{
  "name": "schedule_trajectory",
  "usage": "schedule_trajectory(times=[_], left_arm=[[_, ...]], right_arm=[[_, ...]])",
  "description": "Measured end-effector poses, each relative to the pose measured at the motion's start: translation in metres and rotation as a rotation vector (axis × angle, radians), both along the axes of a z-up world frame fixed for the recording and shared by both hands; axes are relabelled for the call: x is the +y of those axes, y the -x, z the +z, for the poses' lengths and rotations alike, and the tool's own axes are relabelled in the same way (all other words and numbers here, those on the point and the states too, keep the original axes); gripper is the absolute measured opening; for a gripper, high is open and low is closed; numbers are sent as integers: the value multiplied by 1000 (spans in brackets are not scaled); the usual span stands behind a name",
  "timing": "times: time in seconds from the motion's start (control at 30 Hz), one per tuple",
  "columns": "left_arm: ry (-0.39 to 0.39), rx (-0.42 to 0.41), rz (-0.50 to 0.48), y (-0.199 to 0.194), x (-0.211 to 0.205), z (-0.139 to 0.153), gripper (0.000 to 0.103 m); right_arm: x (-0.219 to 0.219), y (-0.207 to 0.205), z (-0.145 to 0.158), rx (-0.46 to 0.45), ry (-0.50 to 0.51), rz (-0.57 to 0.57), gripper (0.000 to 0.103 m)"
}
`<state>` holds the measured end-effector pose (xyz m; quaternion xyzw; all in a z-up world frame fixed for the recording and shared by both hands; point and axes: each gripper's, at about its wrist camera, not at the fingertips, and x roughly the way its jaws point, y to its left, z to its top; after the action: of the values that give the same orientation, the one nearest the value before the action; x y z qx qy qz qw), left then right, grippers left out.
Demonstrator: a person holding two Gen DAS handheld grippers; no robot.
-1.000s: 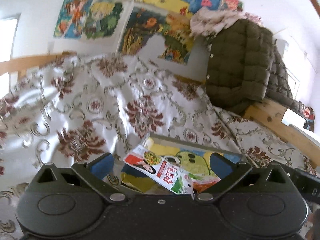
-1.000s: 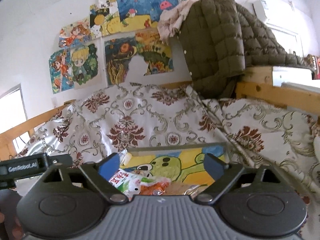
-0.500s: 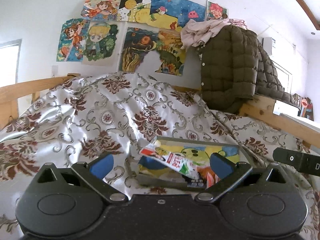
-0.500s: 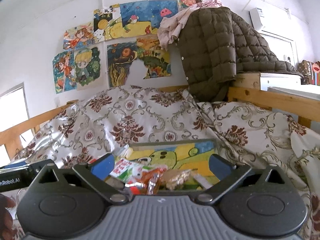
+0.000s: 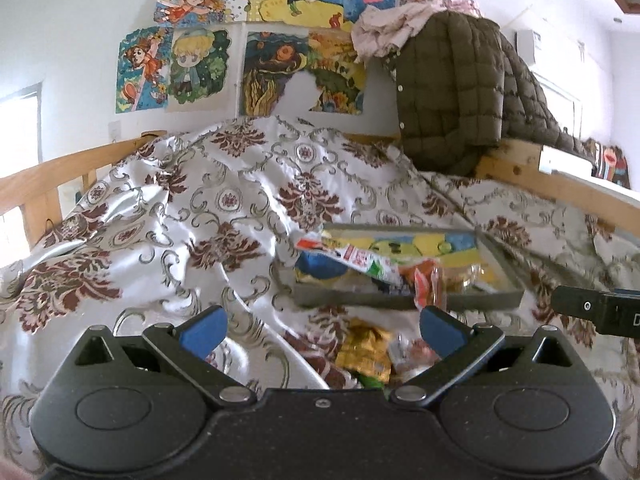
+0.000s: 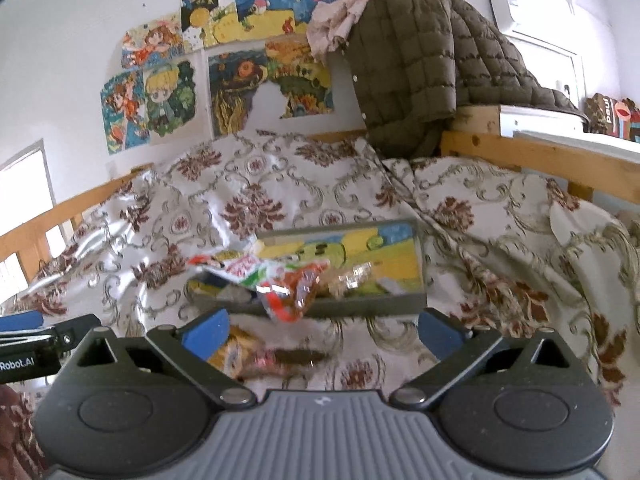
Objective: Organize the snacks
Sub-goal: 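Withdraw both open tools from the tray back toward the remaining snacks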
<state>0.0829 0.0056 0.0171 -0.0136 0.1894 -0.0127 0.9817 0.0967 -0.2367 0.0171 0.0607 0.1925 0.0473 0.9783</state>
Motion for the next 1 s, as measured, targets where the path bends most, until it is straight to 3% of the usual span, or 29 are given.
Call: schedule_trajectory(times=[0.47, 1.0], left_arm=[[-67, 154, 52, 13, -5, -12, 102], [-41, 257, 100, 5, 0, -20, 102]], right_arm=[[14, 22, -23, 144, 62, -3, 103], [27, 16, -36, 225, 108, 37, 103]])
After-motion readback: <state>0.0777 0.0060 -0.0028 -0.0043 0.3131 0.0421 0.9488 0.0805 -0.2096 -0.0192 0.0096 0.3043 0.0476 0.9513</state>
